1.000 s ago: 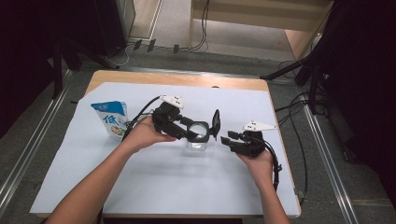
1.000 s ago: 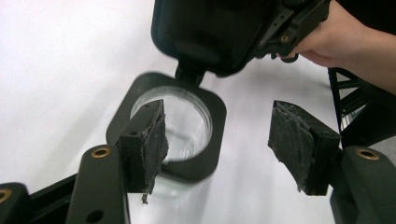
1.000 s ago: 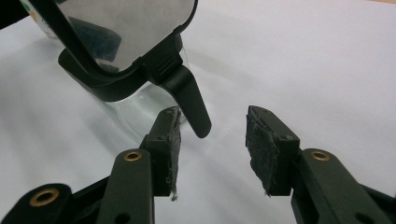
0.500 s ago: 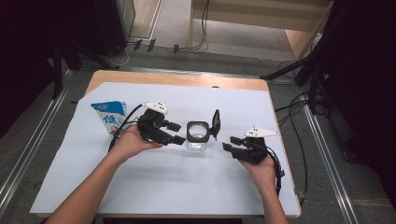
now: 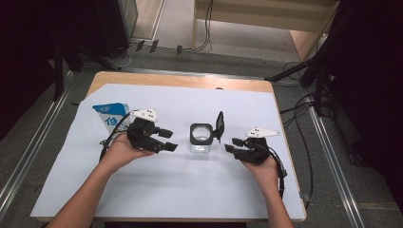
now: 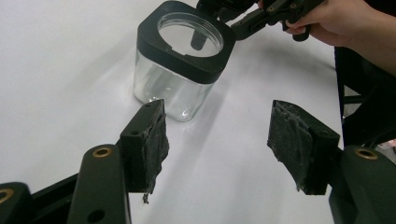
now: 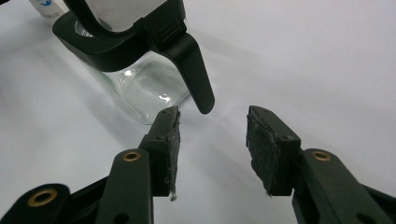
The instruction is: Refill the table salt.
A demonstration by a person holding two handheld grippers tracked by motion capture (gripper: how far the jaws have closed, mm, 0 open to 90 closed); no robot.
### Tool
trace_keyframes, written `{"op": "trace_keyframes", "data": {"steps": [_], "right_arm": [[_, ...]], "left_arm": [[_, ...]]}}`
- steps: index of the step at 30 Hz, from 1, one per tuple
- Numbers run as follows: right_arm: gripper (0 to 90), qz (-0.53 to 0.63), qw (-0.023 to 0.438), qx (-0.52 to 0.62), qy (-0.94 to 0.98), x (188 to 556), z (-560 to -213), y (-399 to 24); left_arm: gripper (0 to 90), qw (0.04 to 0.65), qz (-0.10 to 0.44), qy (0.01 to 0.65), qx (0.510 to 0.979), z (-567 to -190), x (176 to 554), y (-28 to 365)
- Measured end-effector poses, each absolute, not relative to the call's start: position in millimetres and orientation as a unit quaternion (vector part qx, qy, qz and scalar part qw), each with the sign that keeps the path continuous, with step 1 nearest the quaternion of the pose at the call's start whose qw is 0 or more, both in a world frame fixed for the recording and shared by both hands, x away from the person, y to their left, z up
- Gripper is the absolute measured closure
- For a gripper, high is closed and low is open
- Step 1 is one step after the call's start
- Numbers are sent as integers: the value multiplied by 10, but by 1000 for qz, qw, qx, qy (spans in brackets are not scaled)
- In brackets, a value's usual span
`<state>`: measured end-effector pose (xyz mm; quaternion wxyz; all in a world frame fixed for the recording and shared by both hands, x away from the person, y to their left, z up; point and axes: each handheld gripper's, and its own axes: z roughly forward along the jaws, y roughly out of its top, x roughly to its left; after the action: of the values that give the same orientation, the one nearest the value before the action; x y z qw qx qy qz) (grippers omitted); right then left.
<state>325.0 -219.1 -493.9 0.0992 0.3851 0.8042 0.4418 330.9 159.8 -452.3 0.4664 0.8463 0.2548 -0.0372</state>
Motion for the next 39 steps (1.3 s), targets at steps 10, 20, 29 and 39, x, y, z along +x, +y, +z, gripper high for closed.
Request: {"op": "trace_keyframes", "data": {"steps": [10, 20, 29, 39], "right_arm": [[551, 444, 101, 384, 803, 3300, -4939, -2202], [498, 447, 101, 386, 800, 3361, -4923, -2182], [484, 449, 98, 387, 800, 3453, -4911, -2167], [492, 449, 91, 389, 799, 3535, -4926, -2126]], "left_arm": [[376, 454, -20, 277, 846, -4555, 3209, 1862], [374, 466, -5, 310, 829, -4494, 3125, 2225], [377, 463, 19, 344, 817, -4493, 3060, 2496], [392, 467, 34, 377, 799, -4507, 3014, 2796]]}}
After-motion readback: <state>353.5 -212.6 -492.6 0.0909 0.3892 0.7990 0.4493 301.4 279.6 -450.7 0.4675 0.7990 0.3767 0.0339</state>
